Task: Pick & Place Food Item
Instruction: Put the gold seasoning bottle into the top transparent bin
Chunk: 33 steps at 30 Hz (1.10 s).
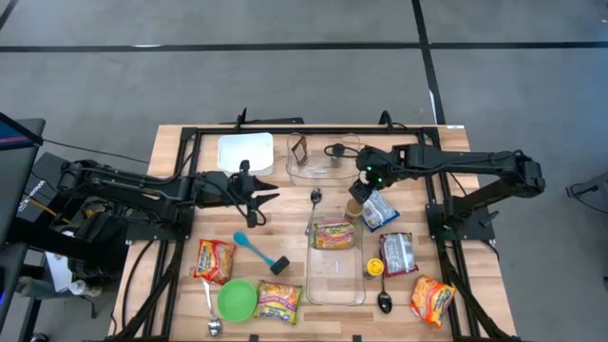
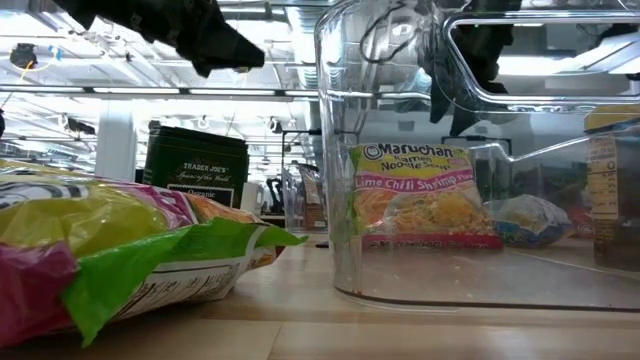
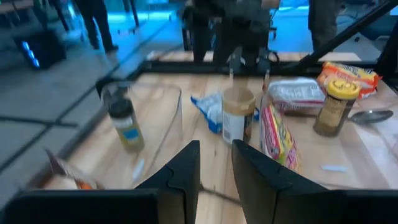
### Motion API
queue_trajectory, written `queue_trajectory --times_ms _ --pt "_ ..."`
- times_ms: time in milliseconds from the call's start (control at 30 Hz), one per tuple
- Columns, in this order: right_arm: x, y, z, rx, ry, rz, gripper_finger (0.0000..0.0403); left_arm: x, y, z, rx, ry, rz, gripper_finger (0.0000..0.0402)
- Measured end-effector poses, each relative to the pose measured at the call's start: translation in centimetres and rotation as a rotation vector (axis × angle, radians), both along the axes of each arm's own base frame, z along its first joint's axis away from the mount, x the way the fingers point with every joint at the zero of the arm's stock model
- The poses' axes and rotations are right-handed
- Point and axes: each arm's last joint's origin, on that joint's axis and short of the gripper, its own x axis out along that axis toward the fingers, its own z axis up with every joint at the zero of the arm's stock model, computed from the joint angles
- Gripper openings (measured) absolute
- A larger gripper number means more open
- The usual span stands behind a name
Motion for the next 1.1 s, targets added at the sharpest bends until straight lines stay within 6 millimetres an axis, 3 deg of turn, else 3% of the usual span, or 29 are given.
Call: queue_trajectory --times_ms 567,1100 --pt "0.8 1.8 0.3 0.046 -0.087 -0.058 0.0265 0.2 0.0 0.9 -0.006 -0.095 0.000 0.0088" --pt "1.0 4.1 0.4 -0.064 -0.112 -0.086 0.0265 0.2 0.0 0.9 -0.007 -0.095 0.000 0.0088"
